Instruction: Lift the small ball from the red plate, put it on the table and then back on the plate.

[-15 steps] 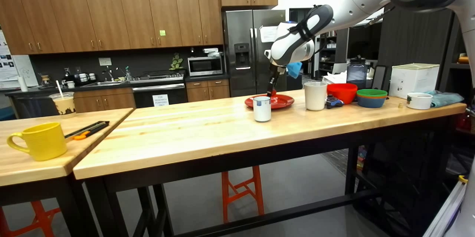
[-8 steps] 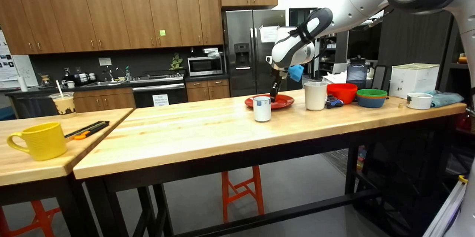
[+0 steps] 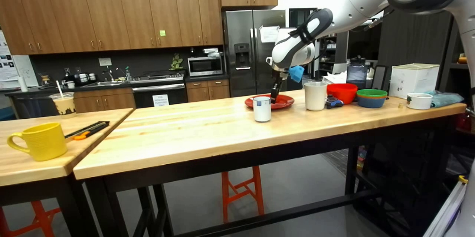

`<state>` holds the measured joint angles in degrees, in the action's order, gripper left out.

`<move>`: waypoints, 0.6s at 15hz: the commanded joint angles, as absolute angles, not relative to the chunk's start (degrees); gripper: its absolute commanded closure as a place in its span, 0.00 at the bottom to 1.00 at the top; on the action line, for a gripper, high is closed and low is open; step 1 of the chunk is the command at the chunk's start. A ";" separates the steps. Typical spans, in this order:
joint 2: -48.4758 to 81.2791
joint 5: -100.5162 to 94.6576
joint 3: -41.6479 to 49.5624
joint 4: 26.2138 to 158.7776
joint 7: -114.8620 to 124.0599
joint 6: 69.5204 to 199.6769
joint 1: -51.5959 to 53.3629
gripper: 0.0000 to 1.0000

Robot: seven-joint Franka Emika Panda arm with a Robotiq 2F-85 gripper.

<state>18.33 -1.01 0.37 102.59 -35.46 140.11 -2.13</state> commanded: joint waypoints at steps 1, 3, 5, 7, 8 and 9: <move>17.36 -1.99 -0.73 102.99 -35.43 139.31 -3.44 0.24; 17.08 -2.09 -0.70 103.17 -35.53 139.35 -3.47 0.14; 16.88 -2.24 -0.64 103.16 -35.59 139.40 -3.48 0.02; 16.70 -2.36 -0.57 103.22 -35.56 139.49 -3.51 0.00; 16.57 -2.37 -0.58 103.21 -35.64 139.56 -3.55 0.00; 16.47 -2.33 -0.61 103.03 -35.75 139.64 -3.60 0.00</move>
